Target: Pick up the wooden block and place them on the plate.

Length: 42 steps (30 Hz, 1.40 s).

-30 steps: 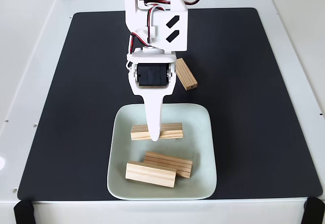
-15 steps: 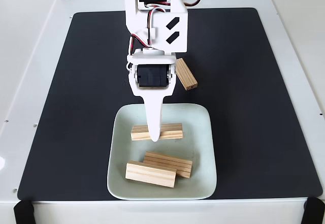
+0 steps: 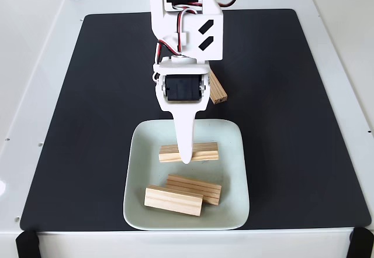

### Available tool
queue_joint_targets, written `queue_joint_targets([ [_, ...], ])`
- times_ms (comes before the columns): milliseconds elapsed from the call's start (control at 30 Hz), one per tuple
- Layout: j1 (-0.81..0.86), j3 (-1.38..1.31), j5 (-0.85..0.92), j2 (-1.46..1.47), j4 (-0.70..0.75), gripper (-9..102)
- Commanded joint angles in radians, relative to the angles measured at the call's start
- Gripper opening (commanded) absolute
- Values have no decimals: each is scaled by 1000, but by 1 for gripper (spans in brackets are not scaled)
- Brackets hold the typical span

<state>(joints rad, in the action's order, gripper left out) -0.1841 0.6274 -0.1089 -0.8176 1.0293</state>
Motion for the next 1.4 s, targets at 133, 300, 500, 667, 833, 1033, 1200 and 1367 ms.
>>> queue_joint_targets([
  [133, -14, -77, -20, -14, -12, 0],
  [300, -11, -77, -20, -14, -12, 0],
  [500, -3, -77, -20, -14, -12, 0],
  [667, 2, -77, -20, -12, -6, 0],
  [833, 9, -63, -23, -12, -2, 16],
  [1033, 9, -60, -12, -12, -2, 35],
  [1200, 9, -58, -15, -12, 0, 35],
  [1367, 9, -58, -20, -15, 0, 35],
])
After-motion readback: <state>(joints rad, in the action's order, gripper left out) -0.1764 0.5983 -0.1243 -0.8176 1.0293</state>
